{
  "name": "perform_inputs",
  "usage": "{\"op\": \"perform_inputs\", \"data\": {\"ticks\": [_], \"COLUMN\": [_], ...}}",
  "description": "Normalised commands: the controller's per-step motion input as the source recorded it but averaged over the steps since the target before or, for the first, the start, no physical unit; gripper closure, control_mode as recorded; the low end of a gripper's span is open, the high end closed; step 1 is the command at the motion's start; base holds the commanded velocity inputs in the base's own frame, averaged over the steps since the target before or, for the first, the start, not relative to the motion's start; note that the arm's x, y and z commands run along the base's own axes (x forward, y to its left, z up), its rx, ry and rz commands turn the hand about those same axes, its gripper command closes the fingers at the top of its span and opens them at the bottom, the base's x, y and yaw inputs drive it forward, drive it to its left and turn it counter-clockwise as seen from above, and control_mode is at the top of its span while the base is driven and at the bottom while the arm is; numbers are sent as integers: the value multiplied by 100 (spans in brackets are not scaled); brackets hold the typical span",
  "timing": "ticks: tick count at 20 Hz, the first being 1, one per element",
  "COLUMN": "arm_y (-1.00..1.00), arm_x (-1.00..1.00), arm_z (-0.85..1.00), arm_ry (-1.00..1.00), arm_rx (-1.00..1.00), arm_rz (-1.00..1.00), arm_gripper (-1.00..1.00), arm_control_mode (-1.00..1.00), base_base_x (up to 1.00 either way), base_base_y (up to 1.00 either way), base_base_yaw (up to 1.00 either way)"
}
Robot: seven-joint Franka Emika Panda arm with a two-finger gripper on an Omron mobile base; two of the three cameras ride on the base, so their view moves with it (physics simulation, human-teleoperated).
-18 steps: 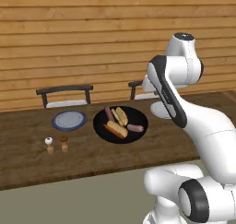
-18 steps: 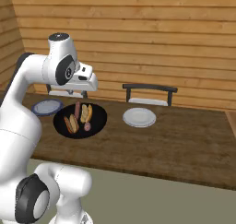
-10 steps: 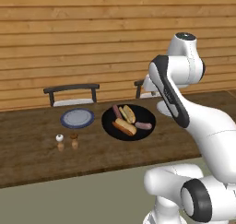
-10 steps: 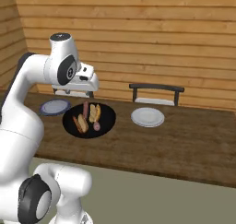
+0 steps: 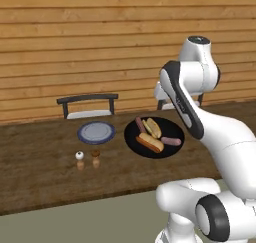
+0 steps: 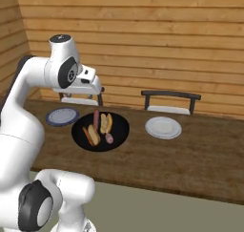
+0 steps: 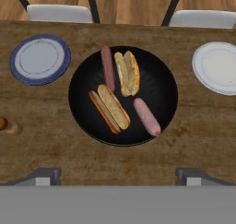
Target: Place one bun and one sausage from the bowl on each plate.
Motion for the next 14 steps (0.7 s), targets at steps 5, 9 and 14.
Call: {"op": "perform_inputs", "data": {"ticks": [5,9,14], "arm_y": [0,0,0], "arm_x": [0,0,24], "arm_z": [0,0,-9], "arm_ry": [0,0,4], "arm_rx": [0,0,0], "arm_rz": [0,0,0], "arm_gripper": [-100,-100,-100], "arm_control_mode": [100,100,-100], "base_base_x": [32,3,6], "base_base_y": [-20,0,0], "base_base_yaw": [1,0,0]}}
